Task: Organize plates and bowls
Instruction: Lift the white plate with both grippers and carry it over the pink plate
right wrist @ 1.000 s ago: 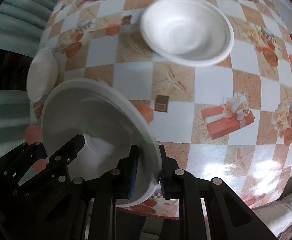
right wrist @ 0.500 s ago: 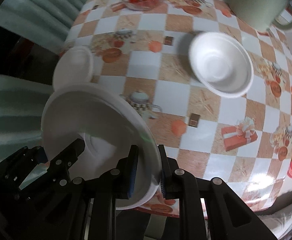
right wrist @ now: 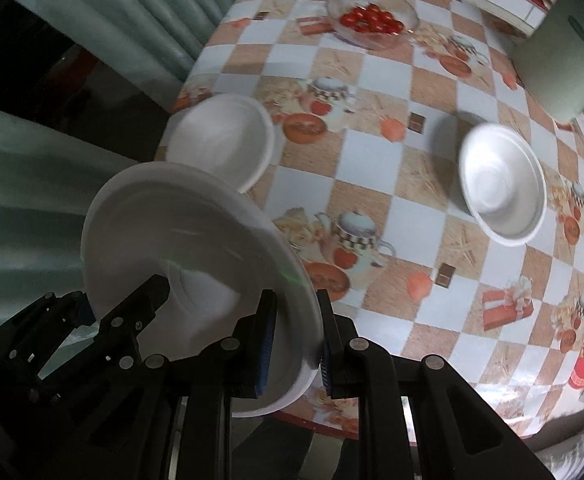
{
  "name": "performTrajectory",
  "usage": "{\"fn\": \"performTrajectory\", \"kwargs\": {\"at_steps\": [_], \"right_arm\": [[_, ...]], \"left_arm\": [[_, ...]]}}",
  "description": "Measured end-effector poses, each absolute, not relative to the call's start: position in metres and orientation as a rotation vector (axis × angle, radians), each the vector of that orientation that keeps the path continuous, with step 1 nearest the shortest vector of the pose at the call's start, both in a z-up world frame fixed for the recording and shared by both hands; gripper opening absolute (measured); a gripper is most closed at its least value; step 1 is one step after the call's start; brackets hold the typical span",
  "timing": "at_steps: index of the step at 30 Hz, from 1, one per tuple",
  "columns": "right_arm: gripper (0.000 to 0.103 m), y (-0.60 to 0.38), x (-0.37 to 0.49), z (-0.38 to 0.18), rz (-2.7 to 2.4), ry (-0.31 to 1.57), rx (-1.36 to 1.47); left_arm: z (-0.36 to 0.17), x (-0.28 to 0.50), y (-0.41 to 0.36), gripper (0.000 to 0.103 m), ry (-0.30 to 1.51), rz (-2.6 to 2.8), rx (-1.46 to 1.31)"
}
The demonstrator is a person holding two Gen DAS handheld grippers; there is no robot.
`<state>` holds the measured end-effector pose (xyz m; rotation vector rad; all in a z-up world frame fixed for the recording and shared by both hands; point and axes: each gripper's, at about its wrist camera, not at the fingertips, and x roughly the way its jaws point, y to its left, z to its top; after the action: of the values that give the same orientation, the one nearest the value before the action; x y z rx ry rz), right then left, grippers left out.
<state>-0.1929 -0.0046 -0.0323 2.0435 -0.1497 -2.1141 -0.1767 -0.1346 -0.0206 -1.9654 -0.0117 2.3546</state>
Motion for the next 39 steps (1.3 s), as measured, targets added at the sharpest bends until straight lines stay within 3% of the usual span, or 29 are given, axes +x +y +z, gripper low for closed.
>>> {"fn": "performTrajectory", "kwargs": {"at_steps": [20, 39], "right_arm": [[0.021, -0.045, -0.236, -0.022, -2.104, -0.126, 1.997], [0.022, -0.056, -0.291, -0.068, -2.082, -0.157, 2.021]], "left_arm": [[-0.011, -0.212, -0.172, 0.027, -0.038, 2.436, -1.950], [-0.056, -0.265, -0.186, 0.028, -0.074, 2.449, -1.994]]}}
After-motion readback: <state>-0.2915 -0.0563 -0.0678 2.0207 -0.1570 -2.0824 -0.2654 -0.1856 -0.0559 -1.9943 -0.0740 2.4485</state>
